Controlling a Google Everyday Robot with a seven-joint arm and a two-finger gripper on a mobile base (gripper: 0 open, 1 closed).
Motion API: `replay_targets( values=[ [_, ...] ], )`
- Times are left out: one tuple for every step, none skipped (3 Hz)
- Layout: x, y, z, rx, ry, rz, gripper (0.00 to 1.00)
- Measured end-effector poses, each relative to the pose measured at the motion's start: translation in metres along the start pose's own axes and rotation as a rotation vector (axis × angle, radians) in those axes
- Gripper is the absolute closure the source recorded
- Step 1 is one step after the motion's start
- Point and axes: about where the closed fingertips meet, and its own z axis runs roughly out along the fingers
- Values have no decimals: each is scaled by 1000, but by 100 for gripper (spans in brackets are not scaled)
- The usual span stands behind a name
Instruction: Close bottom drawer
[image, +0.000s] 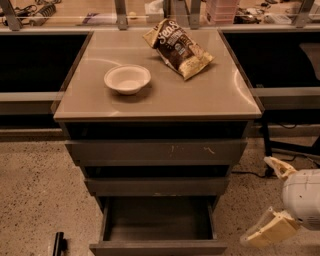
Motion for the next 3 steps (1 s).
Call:
replay_targets(
  values=[
    [-2, 0, 0, -1, 0, -3, 21],
    [-2, 0, 0, -1, 0, -3, 44],
    [-2, 0, 0, -1, 0, -3, 67]
  ],
)
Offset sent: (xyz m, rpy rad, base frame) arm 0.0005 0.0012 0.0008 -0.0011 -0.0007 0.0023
